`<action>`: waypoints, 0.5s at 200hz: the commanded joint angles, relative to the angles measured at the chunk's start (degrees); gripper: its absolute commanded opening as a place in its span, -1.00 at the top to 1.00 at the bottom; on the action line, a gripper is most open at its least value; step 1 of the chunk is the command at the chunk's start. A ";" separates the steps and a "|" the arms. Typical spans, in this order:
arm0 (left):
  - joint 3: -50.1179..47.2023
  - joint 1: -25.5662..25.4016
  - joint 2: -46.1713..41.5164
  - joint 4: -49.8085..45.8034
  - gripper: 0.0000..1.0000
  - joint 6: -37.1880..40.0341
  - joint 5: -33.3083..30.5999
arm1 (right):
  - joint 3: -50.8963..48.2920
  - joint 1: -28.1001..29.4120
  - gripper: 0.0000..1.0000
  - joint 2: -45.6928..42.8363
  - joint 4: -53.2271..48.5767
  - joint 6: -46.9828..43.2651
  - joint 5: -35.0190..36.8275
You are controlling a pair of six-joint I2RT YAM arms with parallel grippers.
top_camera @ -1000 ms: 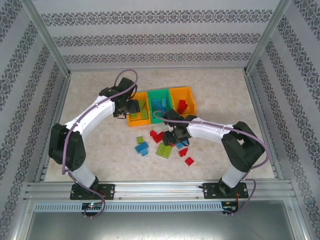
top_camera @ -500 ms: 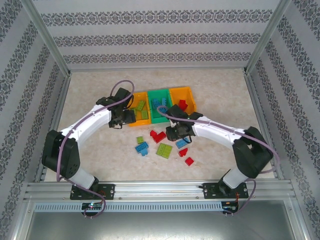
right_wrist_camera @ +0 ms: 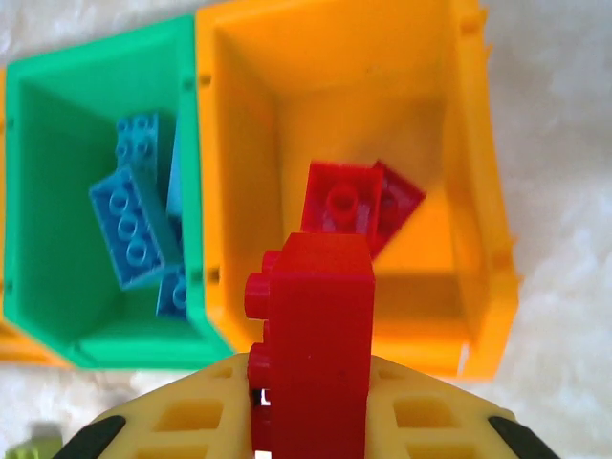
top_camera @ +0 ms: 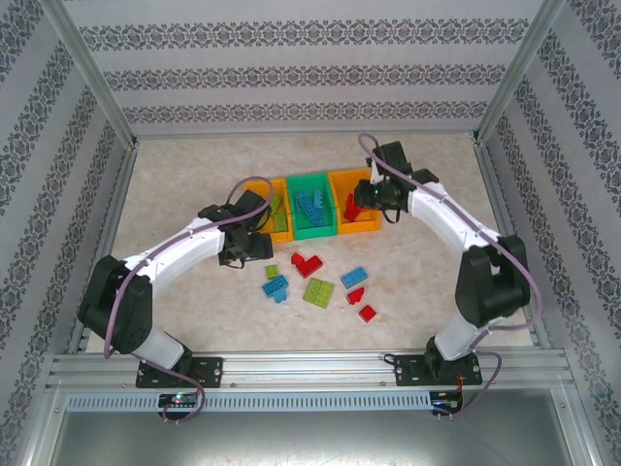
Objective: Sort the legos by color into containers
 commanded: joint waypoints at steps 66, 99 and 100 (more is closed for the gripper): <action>-0.49 -5.74 5.75 1.14 -0.72 -4.15 0.25 | 18.99 -4.18 0.44 18.17 -2.56 1.44 -8.98; -0.83 -5.95 5.84 0.92 -0.73 -4.40 0.24 | 20.94 -4.12 0.17 20.88 -3.04 2.31 -11.84; -0.85 -5.94 5.81 0.90 -0.72 -4.40 0.20 | 20.96 -4.06 0.15 20.92 -3.06 2.25 -11.86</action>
